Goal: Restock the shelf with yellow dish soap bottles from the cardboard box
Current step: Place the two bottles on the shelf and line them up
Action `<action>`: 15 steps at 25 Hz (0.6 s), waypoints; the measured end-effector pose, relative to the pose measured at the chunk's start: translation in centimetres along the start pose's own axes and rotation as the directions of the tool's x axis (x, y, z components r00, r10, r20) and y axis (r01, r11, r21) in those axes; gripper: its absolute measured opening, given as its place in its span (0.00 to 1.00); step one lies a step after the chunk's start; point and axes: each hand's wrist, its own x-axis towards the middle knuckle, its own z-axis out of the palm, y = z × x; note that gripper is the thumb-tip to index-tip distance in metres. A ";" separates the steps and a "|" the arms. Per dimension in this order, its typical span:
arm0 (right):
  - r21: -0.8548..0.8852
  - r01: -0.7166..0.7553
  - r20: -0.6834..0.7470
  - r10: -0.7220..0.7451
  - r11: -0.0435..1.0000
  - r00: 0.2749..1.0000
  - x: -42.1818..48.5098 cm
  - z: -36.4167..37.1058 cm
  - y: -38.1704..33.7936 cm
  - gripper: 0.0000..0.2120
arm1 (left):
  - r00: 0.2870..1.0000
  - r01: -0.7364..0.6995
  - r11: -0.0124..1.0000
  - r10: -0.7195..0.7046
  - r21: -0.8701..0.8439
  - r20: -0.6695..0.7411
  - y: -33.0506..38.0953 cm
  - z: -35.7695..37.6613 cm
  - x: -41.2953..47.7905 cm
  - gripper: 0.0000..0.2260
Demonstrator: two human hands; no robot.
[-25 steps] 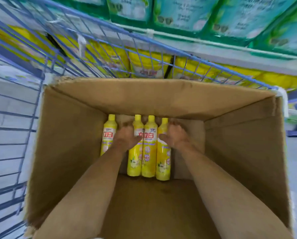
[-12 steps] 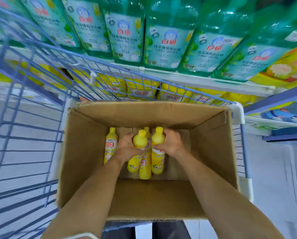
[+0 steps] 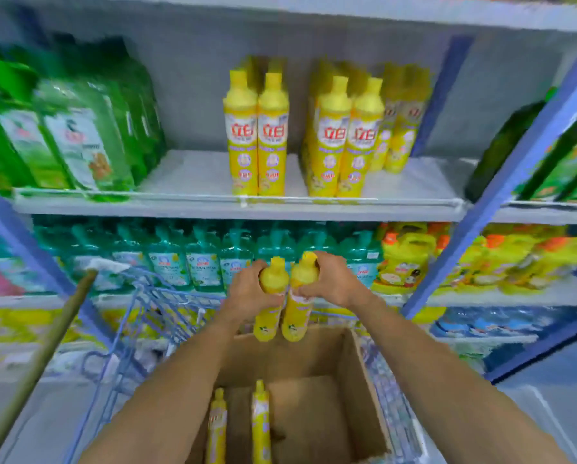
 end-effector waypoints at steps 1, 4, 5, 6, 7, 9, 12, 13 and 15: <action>-0.013 0.038 -0.053 -0.038 0.999 0.998 -0.3 -2.4 -1.2 0.19 | 0.998 -0.052 0.999 0.052 0.016 -0.038 2.3 -1.1 0.2 0.22; -0.027 0.137 -0.196 -0.140 0.990 0.971 -0.7 -9.2 -4.0 0.22 | 0.972 -0.205 0.979 0.204 0.008 -0.114 8.6 -3.5 1.1 0.27; -0.035 0.172 -0.239 -0.176 0.984 0.955 -1.0 -11.2 -4.7 0.21 | 0.962 -0.243 0.970 0.241 -0.004 -0.131 10.6 -4.1 1.4 0.28; -0.043 0.201 -0.272 -0.206 0.979 0.940 -1.2 -13.1 -5.1 0.21 | 0.952 -0.274 0.961 0.269 -0.017 -0.142 12.2 -4.4 1.7 0.28; -0.052 0.228 -0.302 -0.232 0.972 0.924 -1.1 -14.9 -5.3 0.21 | 0.942 -0.305 0.952 0.297 -0.030 -0.156 13.7 -4.6 2.2 0.28; -0.035 0.275 -0.344 -0.270 0.961 0.899 -1.2 -18.1 -5.6 0.21 | 0.924 -0.348 0.936 0.332 -0.059 -0.190 17.1 -4.8 2.7 0.27; 0.025 0.306 -0.382 -0.274 0.952 0.883 -0.9 -22.6 -5.4 0.26 | 0.914 -0.378 0.909 0.335 -0.177 -0.230 22.1 -4.6 3.9 0.23; 0.033 0.313 -0.397 -0.275 0.949 0.875 -0.8 -24.0 -5.1 0.27 | 0.911 -0.387 0.899 0.338 -0.204 -0.236 23.6 -4.3 4.5 0.22; 0.042 0.336 -0.423 -0.288 0.941 0.859 -0.1 -27.1 -3.8 0.28 | 0.899 -0.408 0.888 0.349 -0.214 -0.266 26.6 -3.4 6.1 0.25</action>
